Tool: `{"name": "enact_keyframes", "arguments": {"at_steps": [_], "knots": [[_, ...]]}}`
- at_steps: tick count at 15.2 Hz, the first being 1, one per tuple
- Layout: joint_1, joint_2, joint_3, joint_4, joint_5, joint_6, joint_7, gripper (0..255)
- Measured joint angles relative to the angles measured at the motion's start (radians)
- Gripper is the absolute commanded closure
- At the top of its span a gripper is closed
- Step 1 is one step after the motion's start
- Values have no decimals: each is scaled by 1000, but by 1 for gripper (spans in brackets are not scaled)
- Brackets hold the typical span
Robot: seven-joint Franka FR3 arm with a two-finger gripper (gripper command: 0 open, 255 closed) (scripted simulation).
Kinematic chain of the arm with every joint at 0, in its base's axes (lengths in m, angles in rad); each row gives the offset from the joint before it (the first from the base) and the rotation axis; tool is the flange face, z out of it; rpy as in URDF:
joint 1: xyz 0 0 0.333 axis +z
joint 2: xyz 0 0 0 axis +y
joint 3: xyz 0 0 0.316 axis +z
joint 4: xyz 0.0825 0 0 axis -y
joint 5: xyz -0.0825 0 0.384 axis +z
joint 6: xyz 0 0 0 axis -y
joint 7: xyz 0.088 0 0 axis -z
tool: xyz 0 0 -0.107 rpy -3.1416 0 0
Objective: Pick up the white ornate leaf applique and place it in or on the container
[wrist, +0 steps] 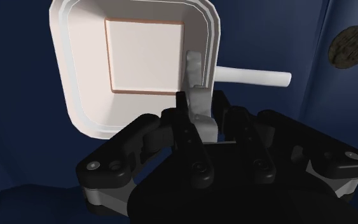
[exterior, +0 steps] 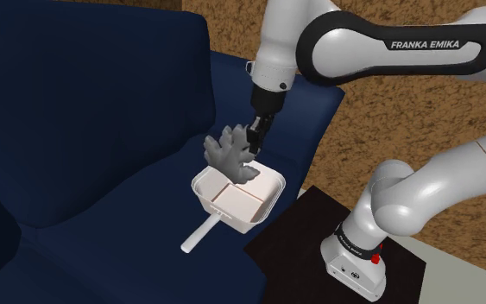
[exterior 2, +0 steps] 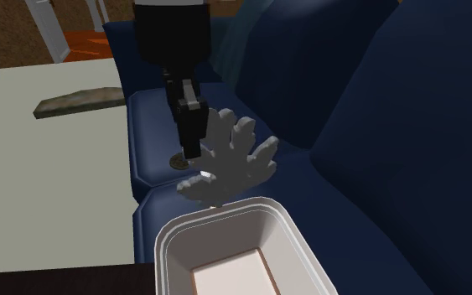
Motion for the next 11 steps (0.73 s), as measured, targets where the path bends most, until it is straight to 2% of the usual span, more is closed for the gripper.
{"name": "enact_keyframes", "arguments": {"at_steps": [11], "knots": [[6, 6, 13, -140, 12, 144, -7, 255]]}}
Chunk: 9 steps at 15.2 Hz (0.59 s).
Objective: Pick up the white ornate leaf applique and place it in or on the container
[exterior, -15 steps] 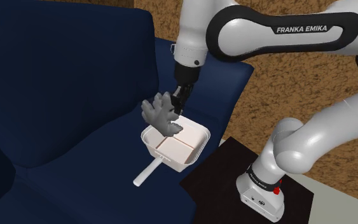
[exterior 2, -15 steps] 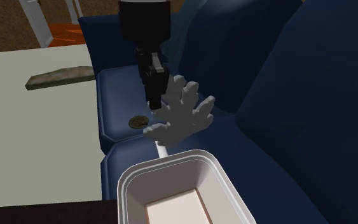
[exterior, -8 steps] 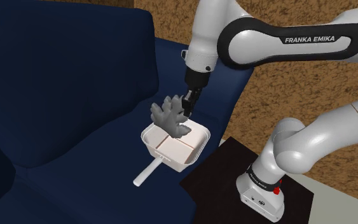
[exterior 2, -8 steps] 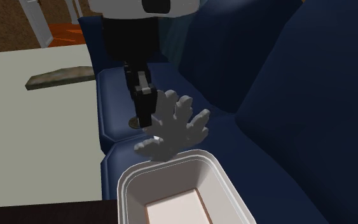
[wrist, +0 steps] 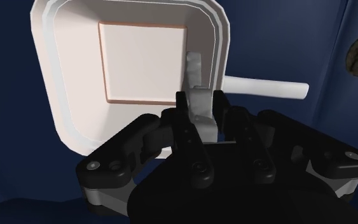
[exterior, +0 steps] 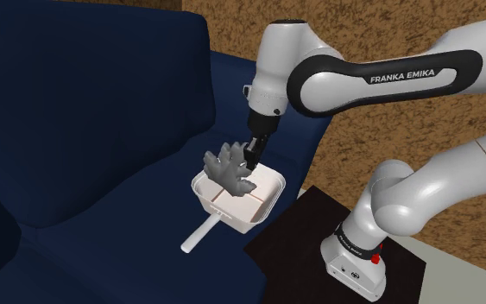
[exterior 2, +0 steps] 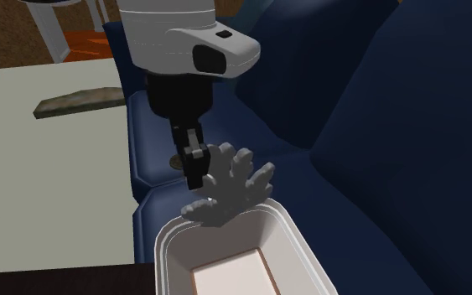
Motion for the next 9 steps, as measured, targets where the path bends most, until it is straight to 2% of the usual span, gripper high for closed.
{"name": "enact_keyframes", "arguments": {"at_steps": [9], "knots": [[2, 25, 13, -78, 7, 103, -1, 255]]}}
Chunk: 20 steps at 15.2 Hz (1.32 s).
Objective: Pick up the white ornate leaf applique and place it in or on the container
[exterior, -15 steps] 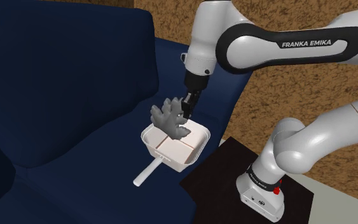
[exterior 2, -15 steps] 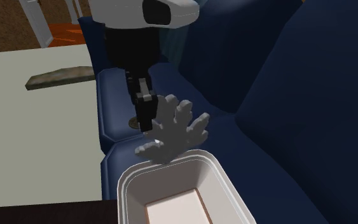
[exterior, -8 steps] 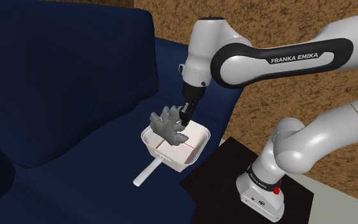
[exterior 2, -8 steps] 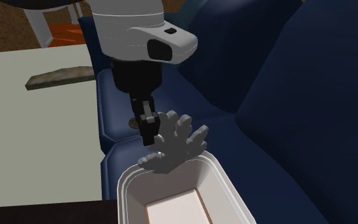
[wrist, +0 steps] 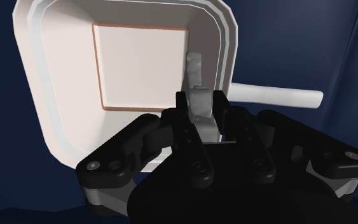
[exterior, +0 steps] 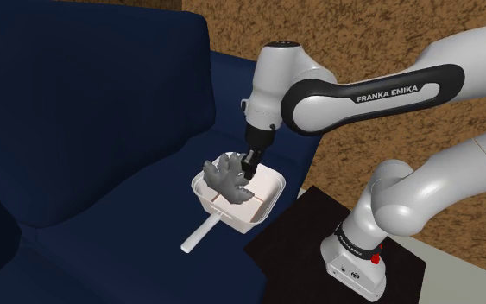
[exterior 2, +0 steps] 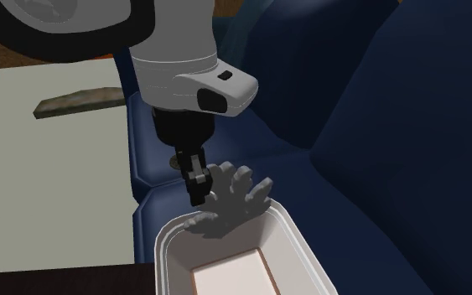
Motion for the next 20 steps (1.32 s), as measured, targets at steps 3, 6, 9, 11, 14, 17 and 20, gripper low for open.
{"name": "enact_keyframes", "arguments": {"at_steps": [3, 6, 9, 11, 14, 17, 20], "knots": [[0, 1, 1, -2, 0, 3, 0, 255], [0, 0, 1, -2, 0, 3, 0, 0], [0, 0, 1, -2, 0, 3, 0, 0], [0, 0, 1, -2, 0, 3, 0, 0], [-3, -13, -10, 54, -6, -65, -2, 0], [-2, -31, -15, 95, -8, -124, 2, 0], [-3, -31, -17, 102, -9, -132, 0, 0]]}}
